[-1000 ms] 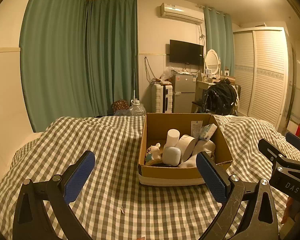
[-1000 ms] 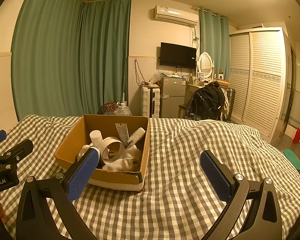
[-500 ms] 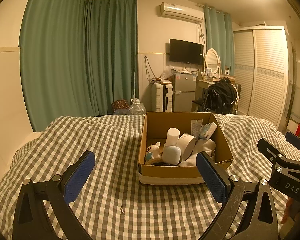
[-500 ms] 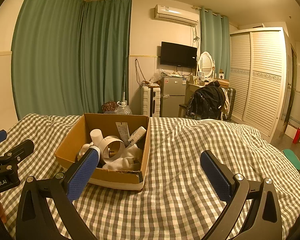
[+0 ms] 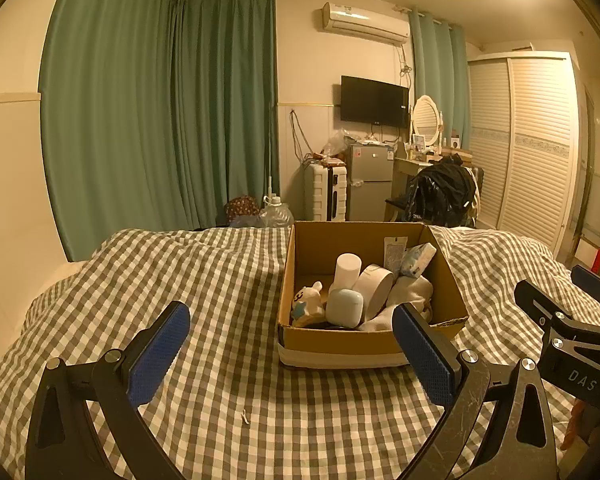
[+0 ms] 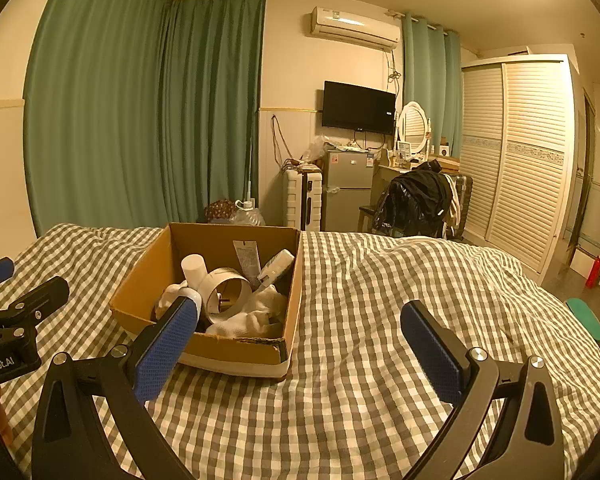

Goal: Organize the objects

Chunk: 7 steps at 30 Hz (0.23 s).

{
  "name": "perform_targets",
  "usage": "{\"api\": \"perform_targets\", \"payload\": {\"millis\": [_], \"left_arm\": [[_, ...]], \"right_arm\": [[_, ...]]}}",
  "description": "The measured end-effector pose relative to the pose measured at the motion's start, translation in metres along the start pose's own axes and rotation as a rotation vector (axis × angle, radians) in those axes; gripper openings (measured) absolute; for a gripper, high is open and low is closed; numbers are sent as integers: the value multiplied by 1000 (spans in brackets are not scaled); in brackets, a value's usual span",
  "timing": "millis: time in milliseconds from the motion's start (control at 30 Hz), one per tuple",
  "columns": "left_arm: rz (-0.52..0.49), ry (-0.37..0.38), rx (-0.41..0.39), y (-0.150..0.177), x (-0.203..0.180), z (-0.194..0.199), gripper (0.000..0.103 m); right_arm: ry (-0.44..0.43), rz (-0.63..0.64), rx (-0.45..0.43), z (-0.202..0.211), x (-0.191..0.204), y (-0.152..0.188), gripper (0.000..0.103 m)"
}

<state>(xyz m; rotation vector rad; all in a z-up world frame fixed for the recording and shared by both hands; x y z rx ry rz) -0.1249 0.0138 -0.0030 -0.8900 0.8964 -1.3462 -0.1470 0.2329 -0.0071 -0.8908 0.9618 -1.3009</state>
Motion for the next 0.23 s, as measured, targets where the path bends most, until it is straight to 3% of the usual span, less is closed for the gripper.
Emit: {"api": "perform_targets", "payload": {"millis": [233], "left_arm": [[-6, -3, -4, 1, 0, 1, 103]], "right_arm": [[-5, 5, 7, -1, 0, 1, 102]]}}
Point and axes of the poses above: each gripper's, at about its wrist camera, not at the fingertips, and z roughly against the way its jaws point, x to its left, y to its underside, the point moved 2 cm from there along -z, roughly the way its jaws point, and after that the axes turned 2 degrees about z, right-handed, at the moved point
